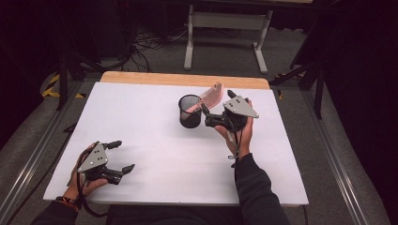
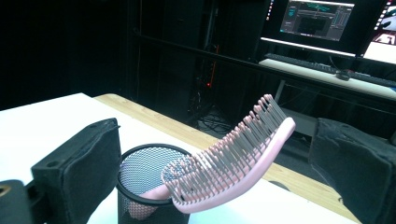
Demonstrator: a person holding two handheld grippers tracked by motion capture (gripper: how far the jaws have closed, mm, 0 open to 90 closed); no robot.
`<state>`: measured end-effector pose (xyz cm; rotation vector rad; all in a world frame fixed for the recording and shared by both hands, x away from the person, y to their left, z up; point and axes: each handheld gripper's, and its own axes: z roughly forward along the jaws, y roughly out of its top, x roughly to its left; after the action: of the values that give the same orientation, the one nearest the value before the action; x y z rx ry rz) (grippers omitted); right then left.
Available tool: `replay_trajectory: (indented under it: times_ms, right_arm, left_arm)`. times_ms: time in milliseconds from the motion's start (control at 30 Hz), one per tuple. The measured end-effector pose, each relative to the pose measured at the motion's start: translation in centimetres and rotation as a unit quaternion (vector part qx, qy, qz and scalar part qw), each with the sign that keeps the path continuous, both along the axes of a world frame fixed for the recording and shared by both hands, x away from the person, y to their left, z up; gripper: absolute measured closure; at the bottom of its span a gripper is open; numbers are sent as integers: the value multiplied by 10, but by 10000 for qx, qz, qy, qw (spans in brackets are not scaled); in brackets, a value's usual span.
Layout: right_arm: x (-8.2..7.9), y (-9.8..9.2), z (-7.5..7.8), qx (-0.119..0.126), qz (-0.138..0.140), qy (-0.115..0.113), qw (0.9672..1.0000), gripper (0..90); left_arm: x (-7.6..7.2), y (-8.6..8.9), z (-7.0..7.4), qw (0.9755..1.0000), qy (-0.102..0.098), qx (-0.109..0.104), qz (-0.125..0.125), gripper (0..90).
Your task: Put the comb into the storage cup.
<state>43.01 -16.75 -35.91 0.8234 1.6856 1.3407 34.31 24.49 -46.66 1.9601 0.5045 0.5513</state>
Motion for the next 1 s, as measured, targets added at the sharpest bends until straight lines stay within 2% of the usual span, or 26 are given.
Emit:
replay_trajectory:
  times_ms: [233,467,833,1000]
  right_arm:
    - [-5,-2,-2,-98,39,18,9999,35]
    - [-14,-2,-1,-335,174,-1,9993,44]
    - [-26,-5,1,-398,320,-9,9987,44]
    - [-31,-5,3,-493,346,-79,9982,46]
  left_arm:
    - [-1,1,1,10000,-26,31,-13,80]
    - [-1,0,1,10000,-31,35,-21,80]
    - [-1,0,2,10000,-44,18,-20,79]
    - [-1,0,2,10000,-45,22,-35,78]
